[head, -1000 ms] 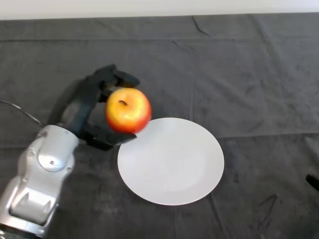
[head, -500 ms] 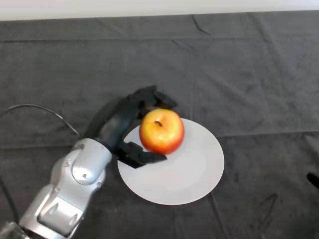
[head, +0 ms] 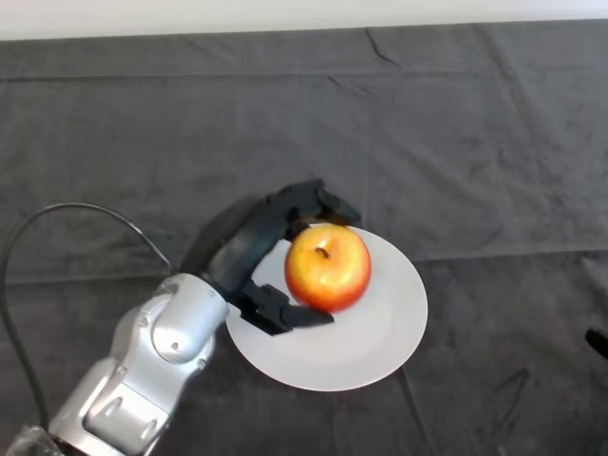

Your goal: Move the apple to the plate

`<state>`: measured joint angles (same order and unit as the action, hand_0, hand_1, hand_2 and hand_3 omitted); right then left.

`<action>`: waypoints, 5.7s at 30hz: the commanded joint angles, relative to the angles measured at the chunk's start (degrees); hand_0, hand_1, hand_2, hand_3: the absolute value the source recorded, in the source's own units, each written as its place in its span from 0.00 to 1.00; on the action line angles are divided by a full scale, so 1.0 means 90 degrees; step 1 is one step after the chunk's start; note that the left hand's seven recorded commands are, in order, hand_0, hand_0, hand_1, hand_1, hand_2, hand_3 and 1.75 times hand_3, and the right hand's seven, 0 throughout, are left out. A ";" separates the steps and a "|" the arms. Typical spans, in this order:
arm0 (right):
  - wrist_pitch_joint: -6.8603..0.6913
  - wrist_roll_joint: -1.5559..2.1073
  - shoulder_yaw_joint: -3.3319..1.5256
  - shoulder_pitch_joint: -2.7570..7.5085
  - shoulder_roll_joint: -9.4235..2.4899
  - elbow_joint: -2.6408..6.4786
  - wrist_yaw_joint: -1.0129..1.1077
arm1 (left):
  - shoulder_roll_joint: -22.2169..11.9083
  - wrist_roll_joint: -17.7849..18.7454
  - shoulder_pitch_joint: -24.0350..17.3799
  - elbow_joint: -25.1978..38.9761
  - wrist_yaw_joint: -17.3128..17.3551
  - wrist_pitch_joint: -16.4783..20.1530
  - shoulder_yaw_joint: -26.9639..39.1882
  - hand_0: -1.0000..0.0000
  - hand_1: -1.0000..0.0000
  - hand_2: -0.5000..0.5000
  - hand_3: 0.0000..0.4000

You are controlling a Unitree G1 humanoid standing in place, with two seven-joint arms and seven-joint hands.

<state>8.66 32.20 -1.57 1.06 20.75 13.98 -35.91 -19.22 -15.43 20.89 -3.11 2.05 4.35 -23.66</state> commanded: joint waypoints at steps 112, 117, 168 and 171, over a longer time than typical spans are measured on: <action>-0.0246 0.0270 -0.0100 -0.0061 -0.0148 0.0416 -0.0055 | -0.3678 0.1963 -0.0140 -0.3360 -0.1906 -0.2662 0.8530 1.00 1.00 0.50 0.00; -0.0232 0.0291 -0.0124 -0.0062 -0.0133 0.0421 -0.0070 | -0.3997 0.2124 -0.0218 -0.3995 -0.2060 -0.2881 0.8988 1.00 1.00 0.50 0.00; -0.0163 0.0386 -0.0230 -0.0070 -0.0066 0.0445 -0.0133 | -0.4391 0.2439 0.0241 -0.5266 -0.2710 -0.3411 0.8341 1.00 1.00 0.50 0.00; -0.0163 0.0387 -0.0231 -0.0071 -0.0066 0.0445 -0.0133 | -0.4403 0.2478 0.0227 -0.5287 -0.2686 -0.3421 0.8330 1.00 1.00 0.50 0.00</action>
<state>8.40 33.10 -2.47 1.05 20.79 15.40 -36.95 -53.10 5.98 21.24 -48.19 -22.83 -24.82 52.42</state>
